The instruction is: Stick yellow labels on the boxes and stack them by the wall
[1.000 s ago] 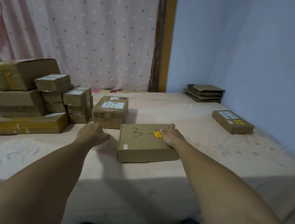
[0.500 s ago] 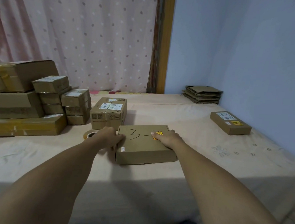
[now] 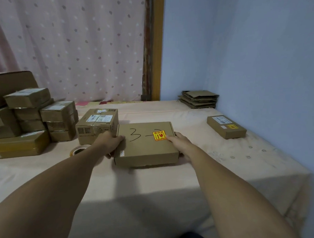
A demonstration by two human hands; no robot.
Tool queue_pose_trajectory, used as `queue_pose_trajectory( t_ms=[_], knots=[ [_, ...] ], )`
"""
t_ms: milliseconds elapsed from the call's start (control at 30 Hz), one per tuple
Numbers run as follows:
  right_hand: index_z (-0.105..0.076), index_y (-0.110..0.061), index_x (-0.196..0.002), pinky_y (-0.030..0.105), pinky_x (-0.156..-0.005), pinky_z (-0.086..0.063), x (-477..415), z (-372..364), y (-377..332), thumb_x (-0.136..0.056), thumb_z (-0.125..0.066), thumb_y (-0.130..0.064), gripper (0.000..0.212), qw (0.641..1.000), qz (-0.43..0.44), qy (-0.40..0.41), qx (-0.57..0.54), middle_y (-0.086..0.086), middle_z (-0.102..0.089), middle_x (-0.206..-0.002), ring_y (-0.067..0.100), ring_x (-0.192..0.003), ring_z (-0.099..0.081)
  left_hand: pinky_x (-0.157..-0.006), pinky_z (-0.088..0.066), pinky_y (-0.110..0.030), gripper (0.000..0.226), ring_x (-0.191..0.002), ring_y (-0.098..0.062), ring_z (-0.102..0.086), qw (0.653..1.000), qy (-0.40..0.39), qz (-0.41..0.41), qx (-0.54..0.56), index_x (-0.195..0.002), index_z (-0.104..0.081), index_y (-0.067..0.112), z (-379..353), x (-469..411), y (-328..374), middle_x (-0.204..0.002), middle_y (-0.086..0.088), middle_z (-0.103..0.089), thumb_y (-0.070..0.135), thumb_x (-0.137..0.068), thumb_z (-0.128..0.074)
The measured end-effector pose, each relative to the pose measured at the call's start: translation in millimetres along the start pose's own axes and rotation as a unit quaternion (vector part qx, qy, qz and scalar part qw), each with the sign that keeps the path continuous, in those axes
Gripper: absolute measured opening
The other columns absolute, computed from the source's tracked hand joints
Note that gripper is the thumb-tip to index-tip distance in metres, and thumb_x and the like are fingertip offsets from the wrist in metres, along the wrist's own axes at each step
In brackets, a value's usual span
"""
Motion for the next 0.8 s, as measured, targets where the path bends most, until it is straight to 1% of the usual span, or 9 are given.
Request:
queue_pose_trajectory(
  t_ms=[67,133,200,300,367,467,533,667,800],
  knots=[
    [-0.057,-0.022,-0.134,0.036,-0.078,-0.057,-2,14,2,-0.097,-0.066,-0.039,0.041,1.0,0.006,0.017,-0.024,0.003,-0.068,-0.117,0.021,-0.101,-0.068,-0.051,-0.059,-0.037,0.03,-0.072,-0.031,-0.072,0.999,0.02,-0.003,0.045,-0.094,-0.069,0.006,-5,-4,11,-0.085,-0.015,-0.071,0.035,-0.098,-0.061],
    [-0.055,-0.019,-0.135,0.041,-0.086,-0.059,-3,32,4,-0.093,-0.071,-0.042,0.05,0.998,0.004,0.045,-0.053,0.004,-0.068,-0.119,0.023,-0.103,-0.068,-0.06,-0.062,-0.042,0.022,-0.075,-0.028,-0.069,0.992,0.029,-0.007,0.126,-0.092,-0.07,0.006,-14,-10,21,-0.087,-0.014,-0.07,0.027,-0.095,-0.062],
    [-0.056,-0.013,-0.129,0.039,-0.078,-0.06,-2,51,9,-0.09,-0.074,-0.043,0.053,0.993,-0.012,0.068,-0.1,0.007,-0.07,-0.114,0.025,-0.099,-0.069,-0.072,-0.062,-0.044,0.017,-0.082,-0.03,-0.068,0.975,0.019,-0.02,0.218,-0.091,-0.07,0.004,-28,-13,37,-0.092,-0.016,-0.07,0.019,-0.093,-0.064],
    [-0.067,-0.011,-0.116,0.03,-0.065,-0.054,4,86,15,-0.088,-0.074,-0.041,0.041,0.983,-0.026,0.112,-0.145,0.007,-0.074,-0.099,0.021,-0.087,-0.07,-0.084,-0.056,-0.043,0.009,-0.087,-0.027,-0.063,0.953,-0.006,-0.044,0.3,-0.093,-0.069,0.004,-53,-13,69,-0.096,-0.016,-0.067,0.012,-0.092,-0.066],
    [-0.071,-0.014,-0.112,0.032,-0.072,-0.055,6,112,24,-0.087,-0.073,-0.043,0.038,0.978,-0.036,0.135,-0.157,0.006,-0.076,-0.099,0.021,-0.088,-0.07,-0.092,-0.052,-0.042,0.002,-0.087,-0.023,-0.06,0.942,-0.017,-0.055,0.331,-0.089,-0.068,0.01,-71,-14,87,-0.095,-0.01,-0.065,0.011,-0.089,-0.07],
    [-0.07,-0.018,-0.112,0.037,-0.078,-0.057,12,149,37,-0.084,-0.076,-0.043,0.038,0.97,-0.046,0.161,-0.176,0.006,-0.077,-0.104,0.024,-0.095,-0.072,-0.1,-0.05,-0.046,0.013,-0.093,-0.025,-0.059,0.926,-0.037,-0.046,0.374,-0.097,-0.068,0.008,-104,-25,110,-0.098,-0.009,-0.064,0.012,-0.086,-0.074],
    [-0.068,-0.02,-0.113,0.037,-0.076,-0.06,15,173,45,-0.084,-0.079,-0.038,0.037,0.957,-0.038,0.195,-0.213,0.003,-0.076,-0.104,0.023,-0.096,-0.072,-0.096,-0.052,-0.047,0.03,-0.095,-0.029,-0.059,0.928,-0.041,-0.014,0.369,-0.106,-0.066,0.002,-129,-36,127,-0.103,-0.013,-0.064,0.016,-0.083,-0.078],
    [-0.066,-0.021,-0.122,0.047,-0.079,-0.064,13,207,64,-0.082,-0.082,-0.036,0.046,0.931,-0.012,0.266,-0.249,0.0,-0.074,-0.106,0.023,-0.095,-0.073,-0.068,-0.053,-0.039,0.065,-0.085,-0.031,-0.056,0.948,-0.036,0.05,0.314,-0.12,-0.055,-0.003,-181,-49,168,-0.106,-0.016,-0.058,0.041,-0.08,-0.08],
    [-0.064,-0.02,-0.124,0.047,-0.069,-0.065,5,234,72,-0.082,-0.083,-0.036,0.049,0.893,0.005,0.33,-0.306,0.007,-0.073,-0.112,0.028,-0.095,-0.074,-0.082,-0.061,-0.046,0.052,-0.098,-0.032,-0.064,0.917,-0.148,0.03,0.369,-0.122,-0.054,0.0,-240,-38,224,-0.113,-0.016,-0.058,0.035,-0.09,-0.076]
  ],
)
Point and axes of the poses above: each hand's wrist, its own x-axis away from the middle knuckle, its own z-axis out of the back of the hand, y = z × x, the point moved 5 cm from there along -x, towards the middle knuckle
